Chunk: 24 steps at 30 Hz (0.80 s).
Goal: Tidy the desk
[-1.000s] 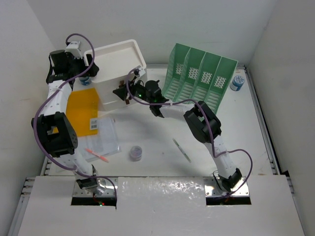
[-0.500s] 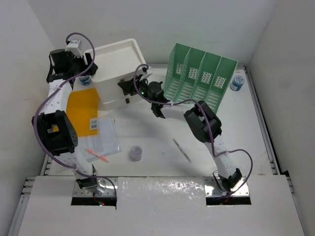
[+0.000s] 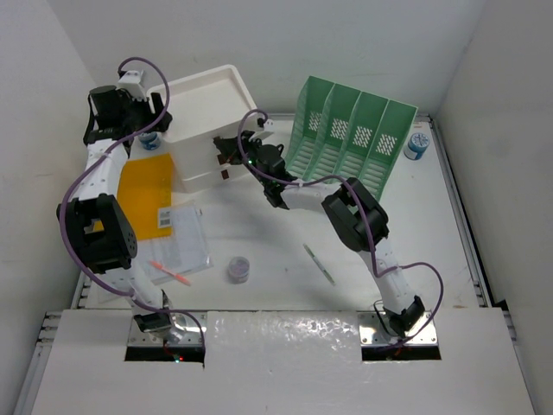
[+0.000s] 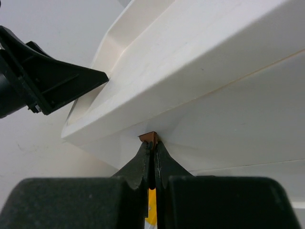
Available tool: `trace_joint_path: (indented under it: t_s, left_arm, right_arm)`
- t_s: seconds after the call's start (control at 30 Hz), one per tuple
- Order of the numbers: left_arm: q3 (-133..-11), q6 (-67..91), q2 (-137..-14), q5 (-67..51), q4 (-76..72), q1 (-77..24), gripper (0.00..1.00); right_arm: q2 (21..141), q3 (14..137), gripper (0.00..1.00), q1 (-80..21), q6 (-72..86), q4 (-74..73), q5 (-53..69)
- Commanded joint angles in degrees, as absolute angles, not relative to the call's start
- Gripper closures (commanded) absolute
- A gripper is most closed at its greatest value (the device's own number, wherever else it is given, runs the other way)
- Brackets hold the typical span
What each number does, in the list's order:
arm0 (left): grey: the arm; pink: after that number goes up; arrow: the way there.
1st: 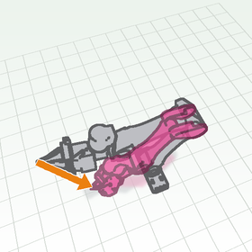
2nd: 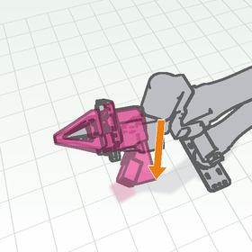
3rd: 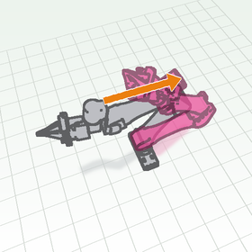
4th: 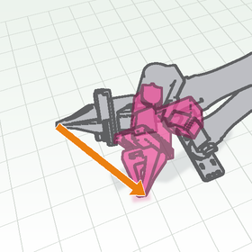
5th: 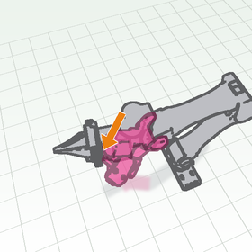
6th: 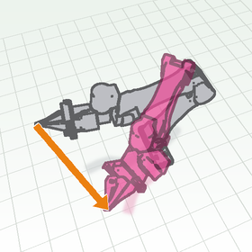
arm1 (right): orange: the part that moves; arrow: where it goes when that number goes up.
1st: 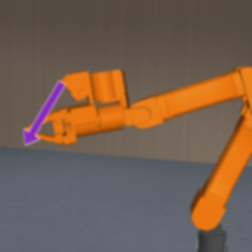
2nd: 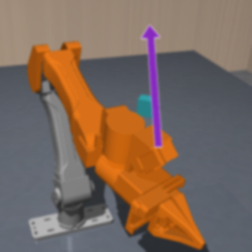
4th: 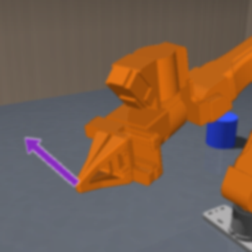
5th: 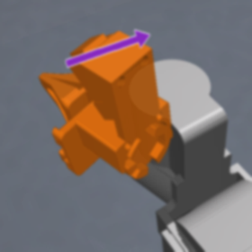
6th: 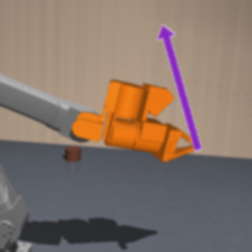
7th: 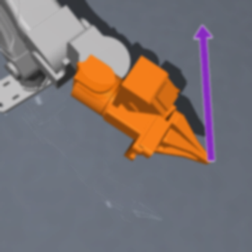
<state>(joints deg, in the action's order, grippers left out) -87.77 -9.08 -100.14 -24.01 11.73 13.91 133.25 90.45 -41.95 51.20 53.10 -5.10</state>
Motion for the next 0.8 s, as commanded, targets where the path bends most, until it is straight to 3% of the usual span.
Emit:
trace_joint_path:
  t_s: [0.0,0.17,0.77]
  left_arm:
    - [-87.6,-11.8,-102.0,-22.1,17.1,13.9,0.35]
    - [-87.9,-12.0,-101.8,-22.0,17.6,13.9,0.3]
    - [-88.8,-12.5,-101.1,-21.5,18.3,14.3,0.28]
  right_arm:
    - [130.1,89.9,1.0,-40.8,47.0,52.0,-12.2]
    - [127.1,85.7,1.0,-42.8,40.6,52.1,-8.9]
    - [116.9,66.7,1.0,-45.5,36.9,58.3,-4.0]
